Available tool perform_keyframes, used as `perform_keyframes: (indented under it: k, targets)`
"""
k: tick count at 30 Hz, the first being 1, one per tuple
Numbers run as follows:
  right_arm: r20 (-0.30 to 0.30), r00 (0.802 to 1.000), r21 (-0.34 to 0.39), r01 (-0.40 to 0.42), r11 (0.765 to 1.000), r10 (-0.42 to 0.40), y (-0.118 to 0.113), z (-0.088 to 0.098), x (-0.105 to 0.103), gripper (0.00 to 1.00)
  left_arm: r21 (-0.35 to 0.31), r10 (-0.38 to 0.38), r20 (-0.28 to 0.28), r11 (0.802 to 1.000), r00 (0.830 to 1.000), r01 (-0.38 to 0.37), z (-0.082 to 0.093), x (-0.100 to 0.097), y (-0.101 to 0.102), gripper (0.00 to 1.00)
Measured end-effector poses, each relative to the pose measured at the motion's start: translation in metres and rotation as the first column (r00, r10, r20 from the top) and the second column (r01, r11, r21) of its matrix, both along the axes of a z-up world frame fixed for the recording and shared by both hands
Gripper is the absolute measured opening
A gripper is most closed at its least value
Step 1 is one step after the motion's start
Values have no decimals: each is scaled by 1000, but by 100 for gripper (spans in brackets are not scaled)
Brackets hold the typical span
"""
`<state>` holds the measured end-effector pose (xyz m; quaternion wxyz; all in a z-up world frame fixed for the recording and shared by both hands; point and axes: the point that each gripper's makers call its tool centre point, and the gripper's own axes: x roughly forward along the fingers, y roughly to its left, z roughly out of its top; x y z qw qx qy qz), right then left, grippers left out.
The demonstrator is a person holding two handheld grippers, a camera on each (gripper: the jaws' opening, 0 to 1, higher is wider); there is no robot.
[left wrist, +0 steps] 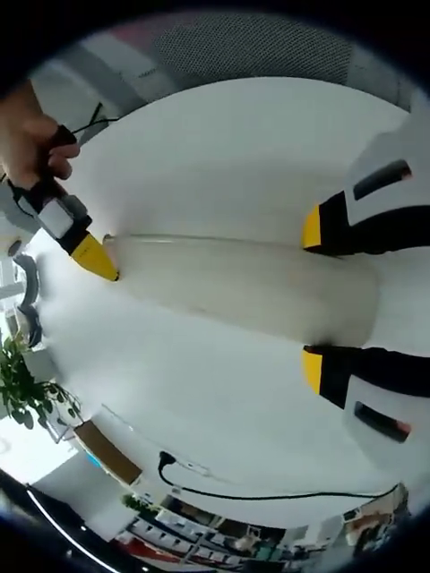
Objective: Arrange the utensils inside the cutlery case until each visible utensil rests in its matching compartment.
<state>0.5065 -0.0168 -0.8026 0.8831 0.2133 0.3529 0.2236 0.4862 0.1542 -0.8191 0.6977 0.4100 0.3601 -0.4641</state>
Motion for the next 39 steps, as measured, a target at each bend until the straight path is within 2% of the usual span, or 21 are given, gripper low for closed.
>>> perform_keyframes:
  k: [12, 15, 16, 17, 18, 19, 20, 21, 22, 23, 25, 26, 28, 30, 32, 34, 35, 36, 37, 38, 39]
  targets:
    - [-60, 998, 59, 37, 998, -33, 0, -4, -2, 21, 2, -4, -11, 1000, 1000, 4, 1, 4, 2, 42]
    - [-146, 987, 117, 84, 990, -66, 4, -6, -2, 25, 12, 11, -18, 1000, 1000, -11, 1, 4, 3, 44]
    - [-151, 986, 136, 97, 986, -76, 4, -4, -2, 28, 9, 18, -21, 1000, 1000, -18, 1, 4, 4, 48]
    - [-137, 984, 165, 135, 977, -112, 3, 4, 4, 34, -1, 49, -10, 999, 999, -49, 5, 6, 6, 54]
    - [-102, 989, 170, 124, 978, -108, 2, 12, 7, 41, -53, 78, -15, 995, 997, -79, 10, 6, 3, 59]
    - [-46, 995, 147, 98, 984, -93, -2, 23, 11, 44, -96, 98, -23, 990, 995, -100, 16, 6, 0, 61]
    - [-28, 998, 112, 57, 992, -54, -2, 31, 8, 44, -124, 146, -51, 981, 988, -151, 22, 5, 2, 63]
    - [10, 1000, 41, 4, 999, -4, -6, 41, 5, 43, -137, 175, -69, 974, 982, -183, 28, 3, 3, 66]
    - [41, 999, 14, -21, 1000, 20, -7, 50, 4, 43, -193, 213, -74, 955, 974, -224, 40, 3, 3, 66]
    - [90, 995, 28, -33, 999, 30, -6, 70, 3, 45, -238, 235, -76, 940, 969, -246, 47, 3, 3, 67]
    - [164, 984, 0, -62, 998, 61, -6, 101, -6, 48, -290, 312, -130, 896, 941, -337, 63, -5, 9, 68]
    - [176, 982, -16, -72, 997, 74, -6, 106, -9, 51, -327, 331, -144, 873, 932, -361, 72, -8, 10, 69]
    - [232, 960, -118, -130, 985, 154, -7, 127, -22, 54, -439, 362, -171, 805, 916, -400, 102, -22, 10, 68]
    - [266, 929, -243, -195, 950, 259, -5, 143, -39, 54, -489, 380, -194, 762, 904, -425, 117, -29, 13, 68]
    - [322, 891, -310, -221, 925, 320, -1, 166, -55, 55, -541, 406, -189, 717, 894, -440, 145, -42, 19, 67]
    - [380, 855, -329, -232, 915, 353, 4, 194, -74, 57, -614, 438, -221, 632, 872, -473, 174, -54, 20, 70]
    - [406, 839, -330, -235, 914, 362, 5, 205, -82, 59, -669, 453, -252, 557, 855, -492, 197, -62, 22, 74]
    - [433, 823, -337, -230, 913, 367, 5, 221, -93, 61, -698, 464, -267, 510, 844, -502, 211, -68, 25, 78]
    - [453, 807, -347, -230, 909, 377, 5, 231, -100, 62, -745, 484, -287, 429, 826, -511, 235, -76, 31, 84]
    - [480, 787, -364, -223, 904, 388, 5, 244, -110, 63, -771, 489, -296, 384, 820, -508, 248, -82, 35, 90]
    - [492, 778, -373, -217, 902, 390, 4, 252, -117, 64, -799, 497, -307, 329, 812, -503, 267, -92, 42, 94]
